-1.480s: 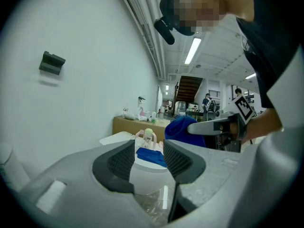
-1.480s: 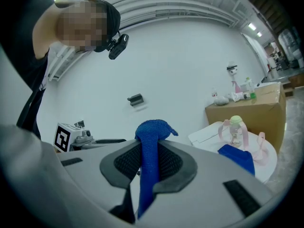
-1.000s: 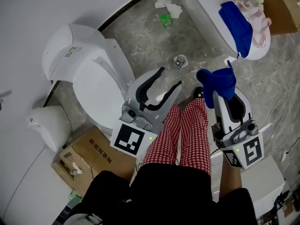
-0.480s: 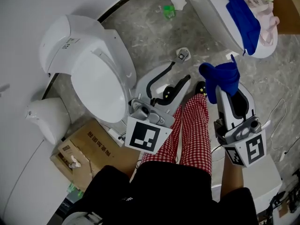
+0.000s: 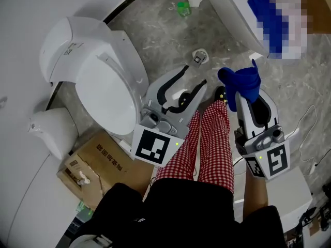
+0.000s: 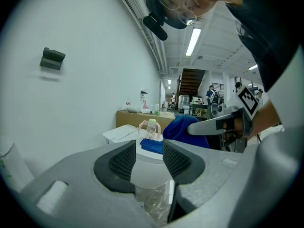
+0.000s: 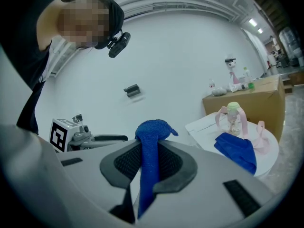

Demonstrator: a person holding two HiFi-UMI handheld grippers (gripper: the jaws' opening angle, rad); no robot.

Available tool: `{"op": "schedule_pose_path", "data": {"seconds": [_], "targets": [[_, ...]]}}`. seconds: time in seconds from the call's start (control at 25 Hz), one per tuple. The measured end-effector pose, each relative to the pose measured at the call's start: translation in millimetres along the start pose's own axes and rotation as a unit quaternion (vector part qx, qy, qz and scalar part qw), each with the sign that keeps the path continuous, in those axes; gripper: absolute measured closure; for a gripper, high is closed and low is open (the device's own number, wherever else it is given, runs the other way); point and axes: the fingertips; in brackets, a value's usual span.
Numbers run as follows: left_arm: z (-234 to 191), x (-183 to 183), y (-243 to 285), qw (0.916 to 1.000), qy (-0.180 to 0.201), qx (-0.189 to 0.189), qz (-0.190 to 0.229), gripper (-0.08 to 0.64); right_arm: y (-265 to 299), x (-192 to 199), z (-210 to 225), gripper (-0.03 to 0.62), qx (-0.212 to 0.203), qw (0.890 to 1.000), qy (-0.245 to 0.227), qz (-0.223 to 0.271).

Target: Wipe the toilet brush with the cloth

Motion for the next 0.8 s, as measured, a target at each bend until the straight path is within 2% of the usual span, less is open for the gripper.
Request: {"op": "schedule_pose_path", "data": {"seconds": [0.32, 0.48, 0.56, 0.8], "targets": [[-1.3, 11.0, 8.5, 0.9998, -0.012, -0.013, -0.006, 0.38, 2.6, 5.3, 11.8, 0.525, 0.001, 1.0, -0.005, -0.008], [-5.8, 22.6, 12.4, 0.9992, -0.02, -0.03, -0.018, 0.381, 4.9, 7.8, 14.8, 0.525, 0.0, 1.0, 0.013, -0.004], [-6.5, 27.4, 16.3, 0.9988, -0.026, -0.035, -0.021, 0.381, 4.2, 12.2, 21.2, 0.525, 0.005, 1.0, 0.008, -0.008], [-3.5, 47.9, 26.5, 0.9982, -0.043, -0.03, -0.028, 0.381, 7.2, 24.3, 35.1, 0.525, 0.009, 1.0, 0.008, -0.02]]}}
Point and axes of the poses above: the fingertips, and each gripper's own axes: y forward along the fingers, z to its right, x out of its underside, and after that the axes turned 9 degrees about y, right-handed
